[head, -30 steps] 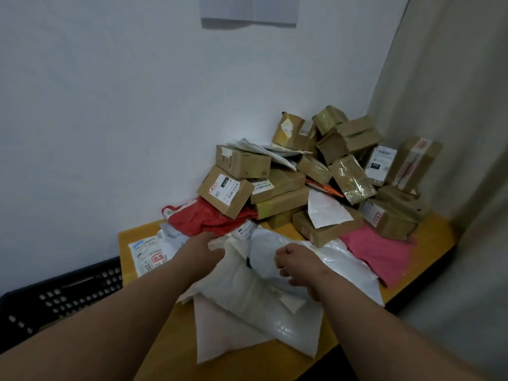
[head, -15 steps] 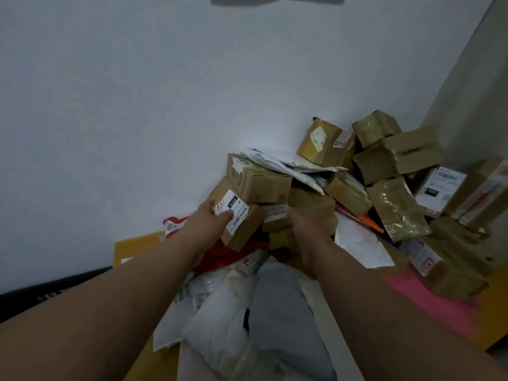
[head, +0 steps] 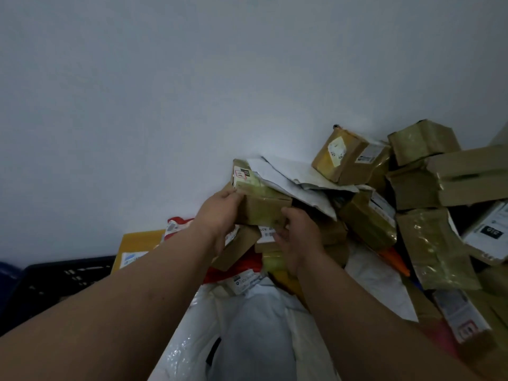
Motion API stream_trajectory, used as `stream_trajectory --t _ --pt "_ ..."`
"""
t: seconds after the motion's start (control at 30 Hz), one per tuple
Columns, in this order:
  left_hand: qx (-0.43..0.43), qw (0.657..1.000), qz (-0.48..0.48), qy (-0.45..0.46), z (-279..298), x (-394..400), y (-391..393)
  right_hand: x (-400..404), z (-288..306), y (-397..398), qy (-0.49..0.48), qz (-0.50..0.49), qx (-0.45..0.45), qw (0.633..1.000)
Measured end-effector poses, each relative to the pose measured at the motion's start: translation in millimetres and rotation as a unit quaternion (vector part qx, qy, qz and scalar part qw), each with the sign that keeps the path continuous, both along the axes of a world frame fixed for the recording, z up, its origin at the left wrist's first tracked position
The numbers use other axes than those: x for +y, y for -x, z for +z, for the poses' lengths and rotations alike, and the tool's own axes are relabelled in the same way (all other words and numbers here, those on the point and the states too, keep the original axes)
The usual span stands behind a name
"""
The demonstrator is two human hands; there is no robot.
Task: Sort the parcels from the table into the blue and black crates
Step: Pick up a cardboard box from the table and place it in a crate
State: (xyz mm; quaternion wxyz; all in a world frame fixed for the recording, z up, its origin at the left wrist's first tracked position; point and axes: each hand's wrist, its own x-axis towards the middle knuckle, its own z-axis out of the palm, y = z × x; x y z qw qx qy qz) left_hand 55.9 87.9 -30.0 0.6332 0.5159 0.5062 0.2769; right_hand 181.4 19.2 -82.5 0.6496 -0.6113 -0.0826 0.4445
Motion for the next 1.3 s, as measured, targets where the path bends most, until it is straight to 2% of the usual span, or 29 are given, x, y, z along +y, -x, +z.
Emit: stream_trajectory --t 0.1,0.2,0.4,0.5,0.63,0.8,1.03,1.3 --pt "-0.011 0.999 0.047 -0.012 2 -9 9 -15 0 3 -0.041 -0.012 0.038 0.998" --pt "-0.034 0.997 0.07 -0.014 8 -24 20 -32 3 14 -0.061 -0.026 0.018 0.998" --pt "-0.059 0.997 0.043 0.019 6 -58 65 -76 14 50 -0.063 -0.042 0.024 0.997" --pt "-0.096 0.995 0.005 0.035 1 -80 100 -100 15 78 -0.08 -0.025 0.047 0.995" --pt "-0.112 0.993 -0.032 0.001 -1 -110 149 -130 15 123 -0.087 0.002 0.046 0.995" --pt "-0.112 0.994 -0.02 0.001 -4 -140 197 -162 13 168 -0.085 0.043 0.019 0.995" --pt "-0.104 0.994 0.007 0.023 -6 -162 235 -182 13 195 -0.034 0.088 -0.023 0.995" --pt "-0.093 0.994 0.023 0.05 -17 -172 258 -183 10 205 -0.01 0.15 -0.015 0.989"
